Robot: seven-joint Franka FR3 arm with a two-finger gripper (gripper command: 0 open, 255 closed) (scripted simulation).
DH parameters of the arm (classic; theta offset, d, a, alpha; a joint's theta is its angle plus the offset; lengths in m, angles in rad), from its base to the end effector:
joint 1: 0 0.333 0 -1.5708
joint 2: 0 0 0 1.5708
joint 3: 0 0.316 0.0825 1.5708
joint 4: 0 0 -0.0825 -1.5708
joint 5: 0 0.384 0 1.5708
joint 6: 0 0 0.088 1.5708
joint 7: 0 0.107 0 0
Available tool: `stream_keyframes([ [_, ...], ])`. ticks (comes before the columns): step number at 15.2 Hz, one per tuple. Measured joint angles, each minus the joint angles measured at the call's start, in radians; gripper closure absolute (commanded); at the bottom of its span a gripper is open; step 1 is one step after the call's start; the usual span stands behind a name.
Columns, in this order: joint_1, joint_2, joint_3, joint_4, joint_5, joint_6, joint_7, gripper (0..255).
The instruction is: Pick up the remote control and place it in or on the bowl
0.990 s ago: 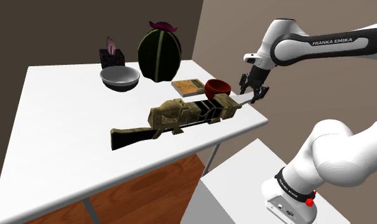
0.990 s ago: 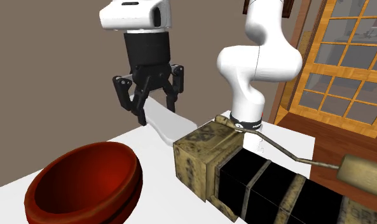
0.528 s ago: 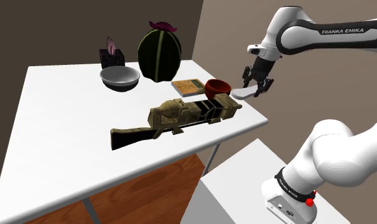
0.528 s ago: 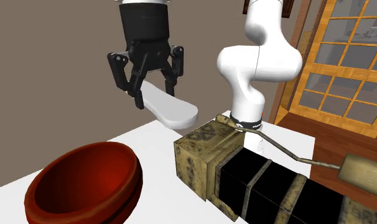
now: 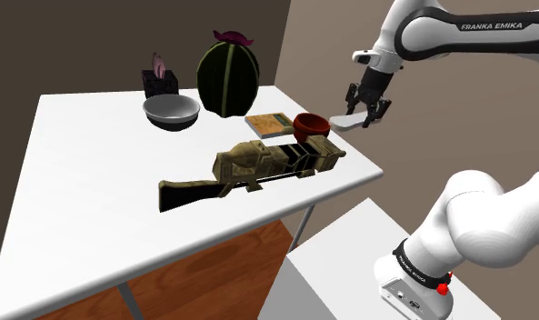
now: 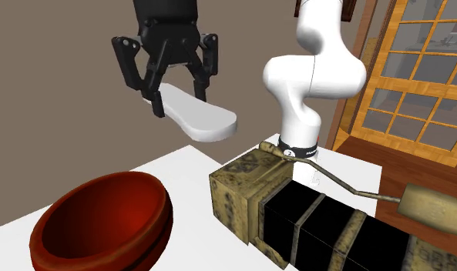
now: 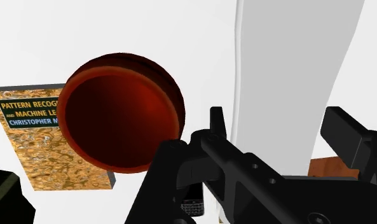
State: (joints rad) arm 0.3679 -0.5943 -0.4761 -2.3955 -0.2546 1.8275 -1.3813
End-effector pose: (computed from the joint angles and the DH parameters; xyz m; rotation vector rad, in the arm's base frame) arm 0.3830 -0.0793 0.5000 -2.3695 -2.0287 0.0069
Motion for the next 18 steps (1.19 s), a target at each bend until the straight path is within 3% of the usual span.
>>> stream_keyframes([
  [11, 0.117, 0.455, -0.082, 0.388, 0.191, 0.041, -0.084, 255],
  [18, 0.118, 0.503, -0.091, 0.341, 0.215, 0.130, -0.099, 255],
])
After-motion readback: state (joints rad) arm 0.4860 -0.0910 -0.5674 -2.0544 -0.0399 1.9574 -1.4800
